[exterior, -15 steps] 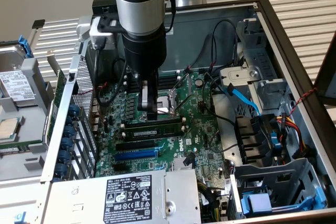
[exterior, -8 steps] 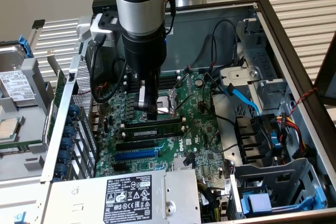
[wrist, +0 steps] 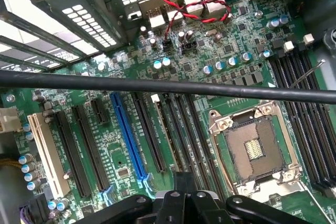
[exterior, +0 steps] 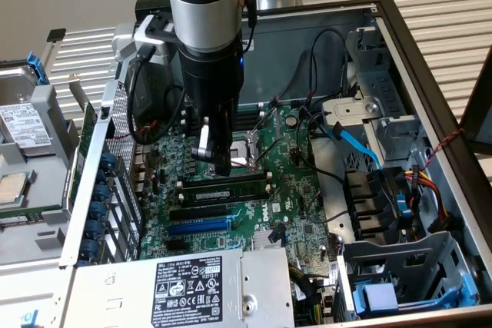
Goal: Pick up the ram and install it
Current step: 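Press down the ram until it locks into place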
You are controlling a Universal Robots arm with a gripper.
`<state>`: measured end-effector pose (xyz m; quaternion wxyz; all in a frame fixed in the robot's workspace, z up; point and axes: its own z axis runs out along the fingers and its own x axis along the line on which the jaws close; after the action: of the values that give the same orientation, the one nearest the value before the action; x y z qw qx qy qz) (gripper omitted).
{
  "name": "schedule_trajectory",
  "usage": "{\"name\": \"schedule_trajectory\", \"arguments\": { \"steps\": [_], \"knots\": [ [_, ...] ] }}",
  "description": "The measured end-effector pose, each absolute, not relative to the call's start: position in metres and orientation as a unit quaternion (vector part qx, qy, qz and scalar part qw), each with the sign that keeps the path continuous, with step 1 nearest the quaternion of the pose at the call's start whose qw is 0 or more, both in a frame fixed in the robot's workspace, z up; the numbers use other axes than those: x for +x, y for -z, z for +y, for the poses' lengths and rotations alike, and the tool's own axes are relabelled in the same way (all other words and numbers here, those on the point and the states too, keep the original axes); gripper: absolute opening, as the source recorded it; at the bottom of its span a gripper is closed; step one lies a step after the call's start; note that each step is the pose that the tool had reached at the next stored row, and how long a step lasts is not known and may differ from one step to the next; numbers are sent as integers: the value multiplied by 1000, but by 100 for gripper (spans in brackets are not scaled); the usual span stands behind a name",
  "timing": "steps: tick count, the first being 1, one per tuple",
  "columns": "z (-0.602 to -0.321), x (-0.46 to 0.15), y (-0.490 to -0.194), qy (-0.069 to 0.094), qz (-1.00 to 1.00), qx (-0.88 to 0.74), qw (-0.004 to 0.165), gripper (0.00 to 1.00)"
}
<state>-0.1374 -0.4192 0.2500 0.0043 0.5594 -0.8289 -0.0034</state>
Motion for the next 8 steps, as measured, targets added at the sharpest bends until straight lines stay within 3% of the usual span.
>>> {"name": "schedule_trajectory", "arguments": {
  "steps": [8],
  "knots": [
    [-419,-137,-250,4,-853,522,4,11]
  ]
}}
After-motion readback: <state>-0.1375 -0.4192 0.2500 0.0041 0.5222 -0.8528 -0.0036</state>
